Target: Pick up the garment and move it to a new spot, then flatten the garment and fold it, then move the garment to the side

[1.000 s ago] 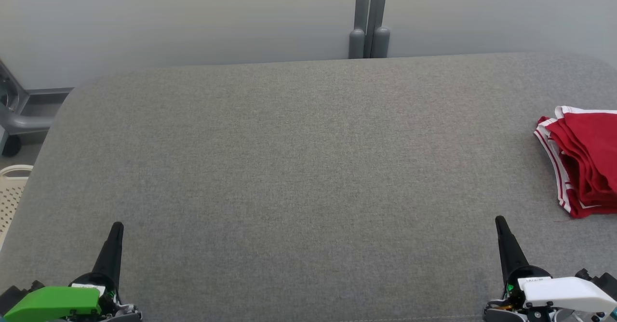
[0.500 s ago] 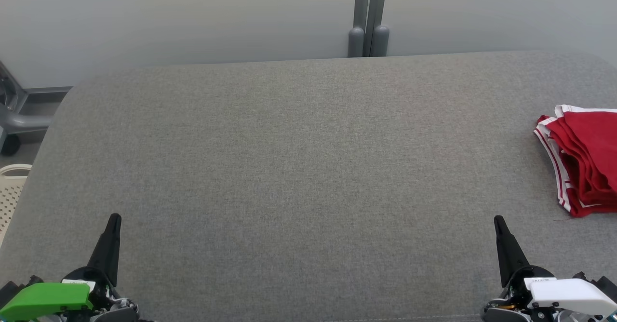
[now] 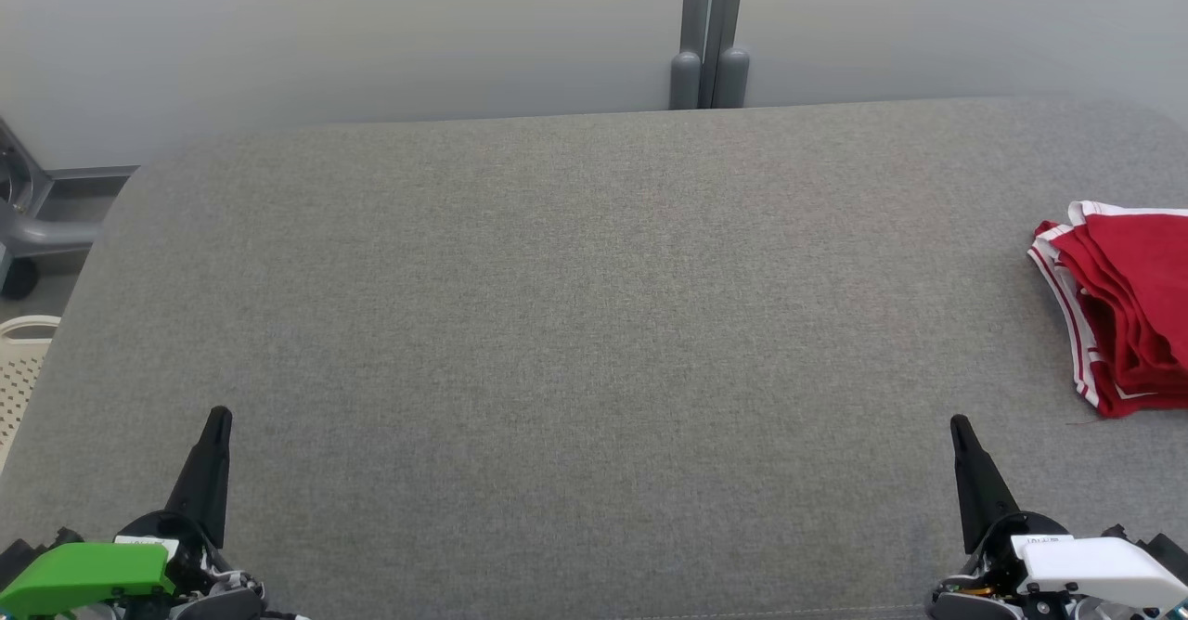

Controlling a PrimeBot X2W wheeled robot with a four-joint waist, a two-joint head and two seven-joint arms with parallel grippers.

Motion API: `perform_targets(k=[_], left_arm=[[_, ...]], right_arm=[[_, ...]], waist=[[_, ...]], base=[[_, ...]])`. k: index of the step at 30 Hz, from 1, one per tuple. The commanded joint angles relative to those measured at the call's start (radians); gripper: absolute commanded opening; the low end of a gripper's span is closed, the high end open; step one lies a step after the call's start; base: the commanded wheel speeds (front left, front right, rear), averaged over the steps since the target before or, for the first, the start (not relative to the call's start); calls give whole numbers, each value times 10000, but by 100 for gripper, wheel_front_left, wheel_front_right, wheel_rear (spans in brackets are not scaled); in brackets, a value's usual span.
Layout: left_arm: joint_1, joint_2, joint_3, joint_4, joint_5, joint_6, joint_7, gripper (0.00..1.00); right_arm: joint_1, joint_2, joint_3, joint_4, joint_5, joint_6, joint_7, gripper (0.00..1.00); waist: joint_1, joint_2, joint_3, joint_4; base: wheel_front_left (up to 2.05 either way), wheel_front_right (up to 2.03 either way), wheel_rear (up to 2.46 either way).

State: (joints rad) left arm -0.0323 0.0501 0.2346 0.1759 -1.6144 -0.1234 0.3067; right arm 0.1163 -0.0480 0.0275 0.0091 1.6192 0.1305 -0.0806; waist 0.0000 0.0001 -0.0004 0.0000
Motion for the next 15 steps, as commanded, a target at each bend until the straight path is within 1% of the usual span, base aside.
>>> perform_targets(k=[1,15], left_arm=[[-146,-1,38,-19,0,-55,-3,0],[-146,0,38,-19,0,-55,-3,0]], right_arm=[[71,-42,4,-50,58,4,42,0],[71,-42,4,-50,58,4,41,0]], waist=[[0,-1,0,0],[0,-1,0,0]], base=[[0,0,0],[0,0,0]])
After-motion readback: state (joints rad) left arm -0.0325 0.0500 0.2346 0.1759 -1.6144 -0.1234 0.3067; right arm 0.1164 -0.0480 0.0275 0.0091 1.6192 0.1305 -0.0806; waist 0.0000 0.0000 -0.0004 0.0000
